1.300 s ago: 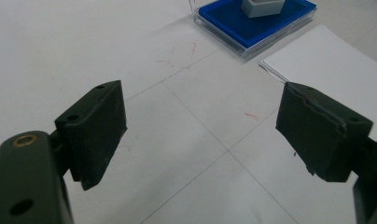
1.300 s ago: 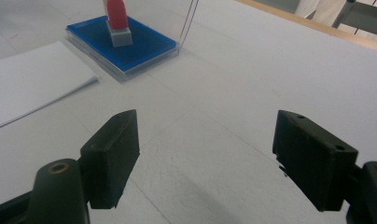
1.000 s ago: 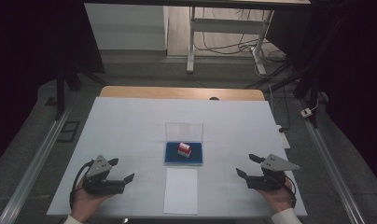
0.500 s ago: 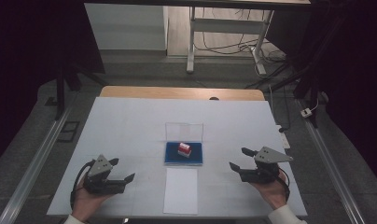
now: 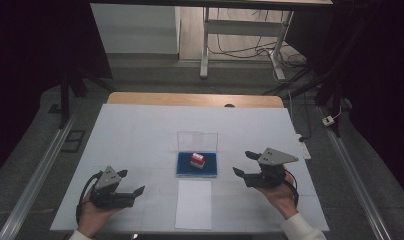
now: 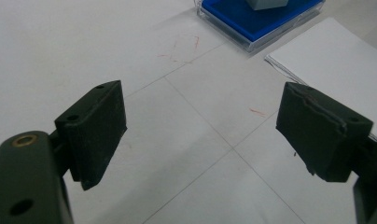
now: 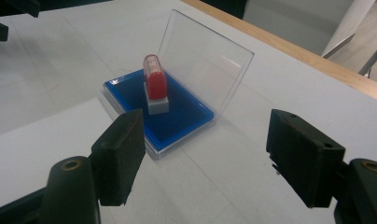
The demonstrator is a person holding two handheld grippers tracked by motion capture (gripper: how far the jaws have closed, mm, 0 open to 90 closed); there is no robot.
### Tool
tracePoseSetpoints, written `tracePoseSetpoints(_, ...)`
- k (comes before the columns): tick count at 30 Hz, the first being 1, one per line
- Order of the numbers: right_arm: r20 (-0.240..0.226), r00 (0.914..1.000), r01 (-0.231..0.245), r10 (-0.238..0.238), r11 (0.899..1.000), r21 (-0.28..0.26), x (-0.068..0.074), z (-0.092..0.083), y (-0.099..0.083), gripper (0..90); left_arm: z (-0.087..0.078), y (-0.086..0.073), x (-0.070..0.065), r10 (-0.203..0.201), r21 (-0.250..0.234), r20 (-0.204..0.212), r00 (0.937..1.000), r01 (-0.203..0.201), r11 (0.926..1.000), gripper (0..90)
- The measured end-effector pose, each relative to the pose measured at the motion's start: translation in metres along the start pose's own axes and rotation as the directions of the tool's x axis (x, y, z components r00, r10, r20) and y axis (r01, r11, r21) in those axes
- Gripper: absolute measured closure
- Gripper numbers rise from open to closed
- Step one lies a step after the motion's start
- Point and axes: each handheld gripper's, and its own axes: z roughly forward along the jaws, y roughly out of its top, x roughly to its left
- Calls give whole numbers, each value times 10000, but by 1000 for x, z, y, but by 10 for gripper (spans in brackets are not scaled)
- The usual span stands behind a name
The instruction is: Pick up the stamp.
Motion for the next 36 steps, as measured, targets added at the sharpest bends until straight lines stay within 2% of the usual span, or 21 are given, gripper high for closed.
tracePoseSetpoints(7,-363,9993,-4,7,10000,80,4,14,8,278,0,0,0,33,5,-10,10000,-33,10000,161)
tracePoseSetpoints(22,-763,9970,146,-130,9997,204,11,36,22,279,0,-1,0,39,27,14,10000,-39,10000,160)
tracePoseSetpoints(36,-1318,9910,336,-248,9973,648,19,66,30,280,2,-2,0,84,149,41,10000,-85,9999,161)
